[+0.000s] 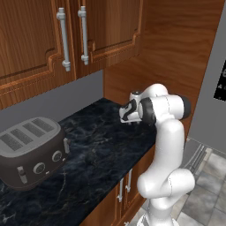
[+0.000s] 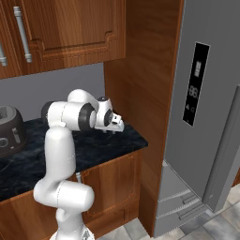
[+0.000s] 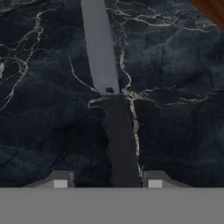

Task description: Retrieve the butter from the fridge and place it on a plate on the dining table. Then retrieve the butter knife by the fridge and place it near the plate.

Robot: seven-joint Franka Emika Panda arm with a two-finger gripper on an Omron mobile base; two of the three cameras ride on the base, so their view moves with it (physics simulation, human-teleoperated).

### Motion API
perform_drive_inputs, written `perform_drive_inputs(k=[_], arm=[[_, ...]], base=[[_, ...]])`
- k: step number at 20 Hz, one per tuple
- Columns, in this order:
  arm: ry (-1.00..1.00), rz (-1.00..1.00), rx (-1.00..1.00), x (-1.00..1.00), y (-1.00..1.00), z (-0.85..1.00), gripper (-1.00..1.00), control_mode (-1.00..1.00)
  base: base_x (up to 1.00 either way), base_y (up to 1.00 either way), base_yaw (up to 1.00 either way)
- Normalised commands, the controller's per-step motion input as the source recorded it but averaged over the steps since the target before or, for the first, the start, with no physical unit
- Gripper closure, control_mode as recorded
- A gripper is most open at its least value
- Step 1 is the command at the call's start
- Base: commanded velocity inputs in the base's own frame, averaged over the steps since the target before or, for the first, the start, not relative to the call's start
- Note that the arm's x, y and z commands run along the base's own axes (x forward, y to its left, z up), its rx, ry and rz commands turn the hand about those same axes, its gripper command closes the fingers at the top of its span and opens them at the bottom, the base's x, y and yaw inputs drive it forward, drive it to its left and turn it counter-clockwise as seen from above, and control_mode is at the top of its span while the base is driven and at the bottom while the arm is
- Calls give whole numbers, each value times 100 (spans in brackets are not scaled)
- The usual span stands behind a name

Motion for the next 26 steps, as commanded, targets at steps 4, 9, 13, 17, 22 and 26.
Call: perform_drive_inputs(k=[4,9,13,17,22,26], arm=[[0,0,1,1,0,-10,100,-100],[0,0,0,3,1,4,100,-100],[3,-2,0,-46,1,43,100,-100],[16,-1,0,-100,0,61,100,-100],[13,0,0,-100,0,65,100,-100],[-1,0,3,-100,0,69,100,-100]], base=[[0,0,0],[0,0,0],[0,0,0],[0,0,0],[0,0,0],[0,0,0]])
